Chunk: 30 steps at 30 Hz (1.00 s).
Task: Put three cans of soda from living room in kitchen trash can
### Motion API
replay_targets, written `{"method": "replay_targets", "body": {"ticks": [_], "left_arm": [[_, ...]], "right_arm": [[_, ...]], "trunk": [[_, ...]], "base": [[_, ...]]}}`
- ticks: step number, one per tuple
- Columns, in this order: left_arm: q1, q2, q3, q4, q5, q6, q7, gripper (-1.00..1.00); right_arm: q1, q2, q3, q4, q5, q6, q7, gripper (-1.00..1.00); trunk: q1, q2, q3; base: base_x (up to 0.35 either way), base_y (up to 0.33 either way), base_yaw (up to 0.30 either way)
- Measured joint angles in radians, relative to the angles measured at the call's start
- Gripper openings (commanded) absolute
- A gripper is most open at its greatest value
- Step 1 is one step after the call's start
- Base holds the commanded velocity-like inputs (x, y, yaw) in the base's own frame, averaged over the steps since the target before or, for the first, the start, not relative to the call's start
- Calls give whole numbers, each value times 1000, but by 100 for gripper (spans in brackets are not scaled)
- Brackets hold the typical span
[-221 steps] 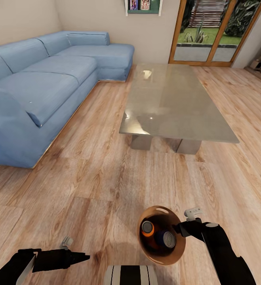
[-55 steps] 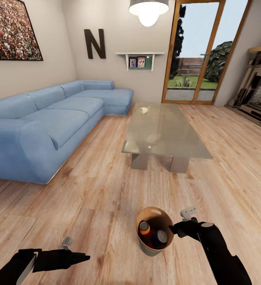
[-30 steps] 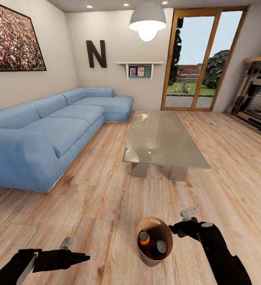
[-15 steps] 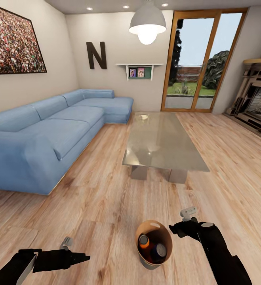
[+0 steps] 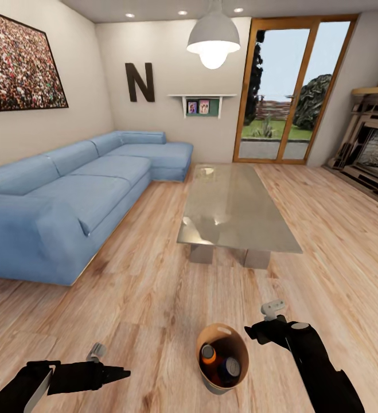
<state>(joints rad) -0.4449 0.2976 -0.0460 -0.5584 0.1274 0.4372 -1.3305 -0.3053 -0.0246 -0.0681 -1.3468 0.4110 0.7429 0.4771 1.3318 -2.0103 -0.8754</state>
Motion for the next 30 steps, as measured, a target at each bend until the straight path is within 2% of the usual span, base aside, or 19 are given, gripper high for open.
{"method": "replay_targets", "body": {"ticks": [22,30], "left_arm": [[0,0,0,0,0,1,1,100],[0,0,0,0,0,1,1,100]], "right_arm": [[0,0,0,0,0,1,0,100],[0,0,0,0,0,1,0,100]], "trunk": [[-84,154,92],[-115,210,119]], "base": [[0,0,0],[0,0,0]]}}
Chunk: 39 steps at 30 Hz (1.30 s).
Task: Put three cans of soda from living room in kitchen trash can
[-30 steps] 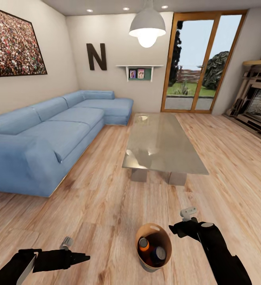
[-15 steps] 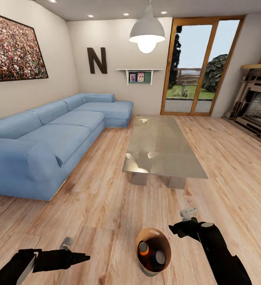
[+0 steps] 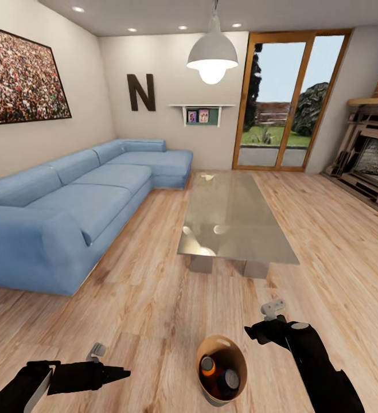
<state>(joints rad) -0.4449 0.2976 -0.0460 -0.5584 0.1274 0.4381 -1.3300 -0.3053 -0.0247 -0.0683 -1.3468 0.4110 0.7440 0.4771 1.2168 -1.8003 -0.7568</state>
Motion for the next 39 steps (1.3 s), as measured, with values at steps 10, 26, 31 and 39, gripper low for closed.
{"method": "replay_targets", "body": {"ticks": [10,26,31,39], "left_arm": [[0,0,0,0,0,-1,0,100],[0,0,-1,1,-1,-2,1,100],[0,-1,-2,3,-1,-2,1,100],[0,-1,-2,6,-2,-2,4,100]], "right_arm": [[0,0,0,0,0,0,0,100],[0,0,0,0,0,0,0,100],[0,0,-1,0,0,0,-1,100],[0,0,-1,0,0,0,-2,100]], "trunk": [[-38,70,31],[-100,182,82],[-119,217,97],[-149,273,122]], "base": [[0,0,0],[0,0,0],[0,0,0],[0,0,0]]}}
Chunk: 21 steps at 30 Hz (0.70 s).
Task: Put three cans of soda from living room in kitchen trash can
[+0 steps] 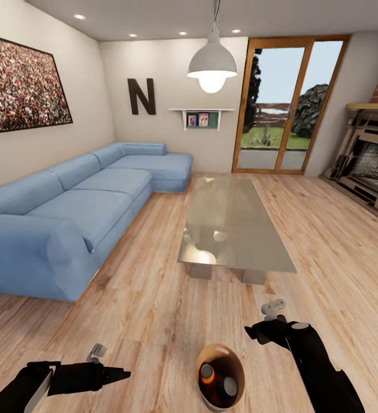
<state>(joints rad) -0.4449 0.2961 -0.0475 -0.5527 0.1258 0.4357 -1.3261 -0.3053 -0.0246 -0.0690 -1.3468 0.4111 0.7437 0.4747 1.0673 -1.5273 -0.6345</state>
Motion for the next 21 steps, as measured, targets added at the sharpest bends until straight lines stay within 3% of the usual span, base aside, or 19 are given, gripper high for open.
{"method": "replay_targets", "body": {"ticks": [9,14,19,20,21], "left_arm": [[0,0,0,5,0,0,4,100],[0,0,-1,10,5,0,4,100],[0,-18,-2,134,4,-2,20,100],[0,-21,-3,186,3,-6,35,100],[1,-24,-5,279,1,-24,74,100]], "right_arm": [[0,0,1,6,-3,-1,-2,100],[0,1,1,87,-5,2,-5,100],[0,-1,-4,290,-12,32,-1,100],[1,-2,-4,367,-10,48,-2,100],[1,-7,-4,502,-8,64,-4,100]], "trunk": [[-34,63,28],[-42,77,35],[-42,77,34],[-42,77,34],[-42,77,34]], "base": [[0,0,0],[0,0,0],[0,0,0],[0,0,0],[0,0,0]]}}
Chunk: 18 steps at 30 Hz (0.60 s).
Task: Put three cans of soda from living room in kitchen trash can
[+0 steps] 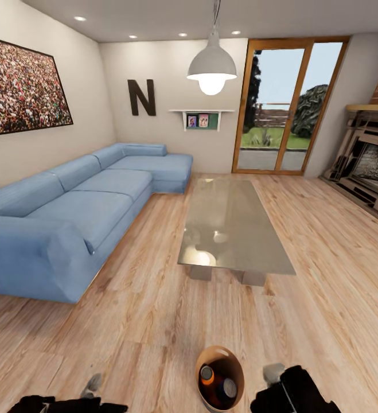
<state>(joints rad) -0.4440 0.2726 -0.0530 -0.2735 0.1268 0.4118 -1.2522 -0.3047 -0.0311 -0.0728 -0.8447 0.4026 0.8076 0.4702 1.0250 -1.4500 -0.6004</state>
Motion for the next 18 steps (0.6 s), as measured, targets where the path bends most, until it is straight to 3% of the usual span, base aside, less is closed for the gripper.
{"method": "replay_targets", "body": {"ticks": [2,3,5,7,10,12,13,14,15,18], "left_arm": [[0,-3,-3,133,0,-30,66,100],[-1,-4,-1,163,2,-38,86,100],[1,-6,-2,227,-4,-58,180,100],[2,-7,0,257,-24,-65,310,100],[4,-16,0,266,-36,-67,443,100],[11,-21,0,269,-39,-70,533,100],[20,-23,0,270,-41,-73,600,100],[45,-29,-4,271,-43,-79,741,100],[57,-35,0,271,-42,-81,817,100],[76,-50,2,271,-42,-83,983,100]], "right_arm": [[0,-5,2,228,5,8,-4,100],[0,-5,3,284,5,8,-7,100],[1,-5,5,489,14,-7,-29,100],[5,-3,6,726,22,-123,-89,100],[4,2,6,830,23,-286,-184,100],[18,4,6,854,23,-344,-247,100],[38,7,5,863,22,-370,-280,100],[80,11,4,872,19,-412,-321,100],[103,12,4,874,18,-440,-334,100],[140,8,4,877,19,-517,-349,100]], "trunk": [[0,0,0],[0,0,0],[0,0,0],[0,0,0],[0,0,0],[0,0,0],[0,0,0],[0,0,0],[0,0,0],[0,0,0]], "base": [[0,0,0],[0,0,0],[0,0,0],[0,0,0],[0,0,0],[0,0,0],[0,0,0],[0,0,0],[0,0,0],[0,0,0]]}}
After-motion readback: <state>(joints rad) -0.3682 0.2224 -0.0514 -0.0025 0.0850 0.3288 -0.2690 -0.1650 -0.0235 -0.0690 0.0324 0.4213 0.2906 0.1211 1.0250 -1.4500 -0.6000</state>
